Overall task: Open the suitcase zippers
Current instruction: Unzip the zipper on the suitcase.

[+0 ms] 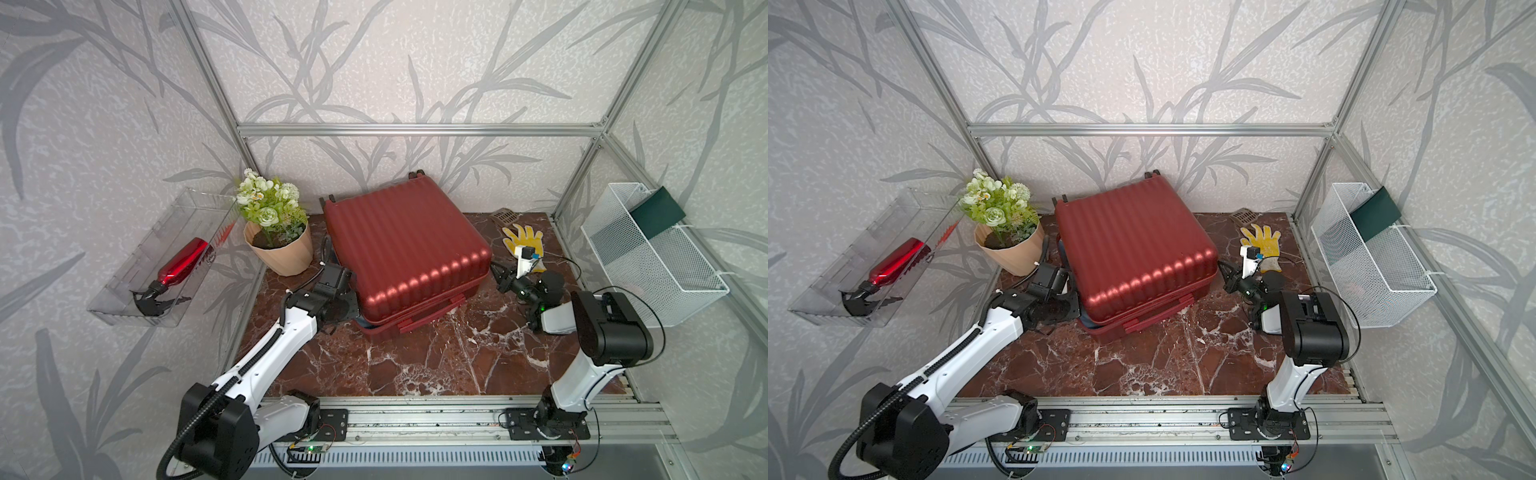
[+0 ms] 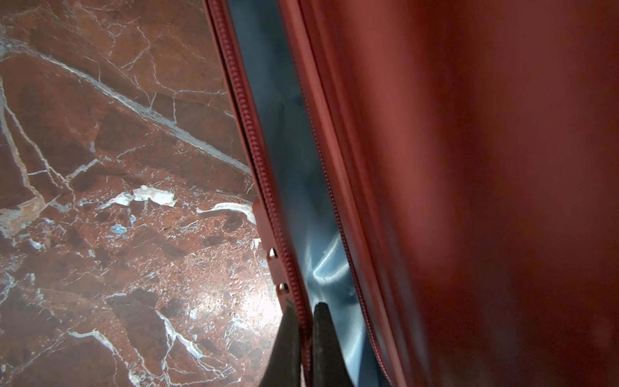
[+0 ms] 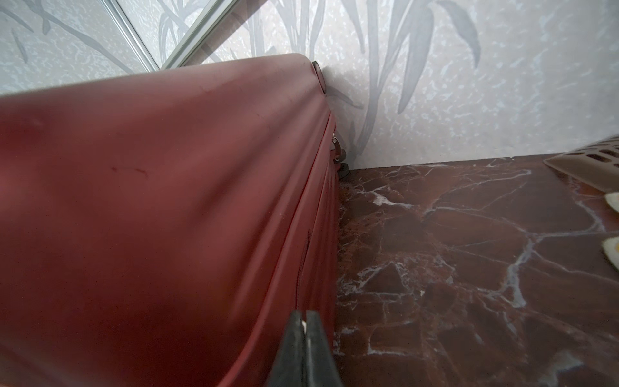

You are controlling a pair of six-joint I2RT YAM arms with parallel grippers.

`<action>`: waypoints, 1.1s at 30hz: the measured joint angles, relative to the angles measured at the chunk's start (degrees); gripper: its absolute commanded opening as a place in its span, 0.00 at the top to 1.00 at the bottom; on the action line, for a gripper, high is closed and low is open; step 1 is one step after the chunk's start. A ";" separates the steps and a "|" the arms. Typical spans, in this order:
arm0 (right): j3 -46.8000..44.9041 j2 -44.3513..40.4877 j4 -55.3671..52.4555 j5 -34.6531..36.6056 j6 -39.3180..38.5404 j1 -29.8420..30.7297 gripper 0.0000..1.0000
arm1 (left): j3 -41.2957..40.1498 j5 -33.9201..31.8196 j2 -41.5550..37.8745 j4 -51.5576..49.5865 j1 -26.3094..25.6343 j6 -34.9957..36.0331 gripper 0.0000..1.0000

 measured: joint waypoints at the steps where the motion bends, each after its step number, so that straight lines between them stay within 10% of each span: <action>1: 1.03 0.74 -0.09 -0.02 0.28 0.26 1.00 | 0.00 0.02 0.00 0.00 -0.02 0.07 1.00; 12: 12.96 6.43 -7.65 2.25 2.05 4.04 0.97 | 0.00 -0.13 0.02 0.04 -1.11 1.09 1.00; 20: 17.94 4.90 -16.41 10.80 -1.70 6.43 0.71 | -0.04 -1.14 -0.74 -0.50 -1.40 1.27 1.00; 26: 16.85 -13.73 -29.77 25.86 -8.26 7.96 0.54 | -1.38 -1.09 -3.32 -0.96 -1.46 -2.19 1.00; 33: 20.72 -36.70 -56.68 46.62 -14.19 20.81 0.61 | -7.52 -1.29 -10.34 4.07 -4.50 -17.79 1.00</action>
